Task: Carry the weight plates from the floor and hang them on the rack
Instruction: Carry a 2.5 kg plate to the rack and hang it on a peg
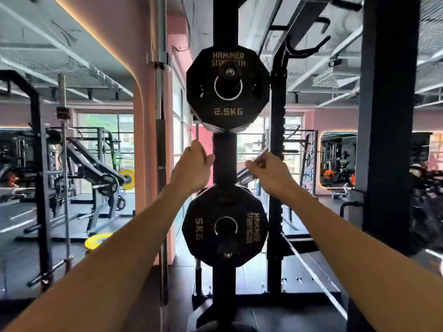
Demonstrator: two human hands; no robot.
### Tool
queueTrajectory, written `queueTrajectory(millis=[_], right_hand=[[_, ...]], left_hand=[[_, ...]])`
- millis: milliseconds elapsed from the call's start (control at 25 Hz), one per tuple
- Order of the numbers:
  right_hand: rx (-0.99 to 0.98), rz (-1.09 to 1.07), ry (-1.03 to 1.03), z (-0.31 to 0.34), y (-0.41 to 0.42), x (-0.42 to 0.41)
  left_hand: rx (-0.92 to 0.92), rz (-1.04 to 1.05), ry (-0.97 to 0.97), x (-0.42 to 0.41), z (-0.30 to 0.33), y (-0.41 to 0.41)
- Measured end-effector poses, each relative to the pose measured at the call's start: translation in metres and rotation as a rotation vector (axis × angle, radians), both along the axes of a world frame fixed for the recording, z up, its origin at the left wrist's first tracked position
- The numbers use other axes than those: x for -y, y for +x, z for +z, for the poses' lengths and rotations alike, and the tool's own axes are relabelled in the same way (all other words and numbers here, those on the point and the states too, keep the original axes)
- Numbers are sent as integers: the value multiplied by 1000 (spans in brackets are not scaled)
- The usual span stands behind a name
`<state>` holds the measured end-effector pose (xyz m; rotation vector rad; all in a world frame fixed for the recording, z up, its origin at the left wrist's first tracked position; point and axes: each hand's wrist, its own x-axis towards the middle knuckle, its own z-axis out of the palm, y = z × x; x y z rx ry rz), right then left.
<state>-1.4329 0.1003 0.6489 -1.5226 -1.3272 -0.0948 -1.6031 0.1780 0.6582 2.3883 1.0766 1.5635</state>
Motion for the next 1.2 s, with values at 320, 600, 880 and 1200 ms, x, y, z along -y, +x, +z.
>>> queueTrajectory(millis=[320,600,880,1200], right_hand=[[-143,-5,-220,-136,0,-25],[-203,-29,-147,-152,15,-79],[-151,-80,-25,-168,18,-93],[-323,87,-69,-192,16,-73]], left_hand=[[-124,9,-381,-28,-142,9],[-7,83,-199,-71,-172,33],[33,171,-137,-80,-180,48],[28,71,-213,-64,-221,28]])
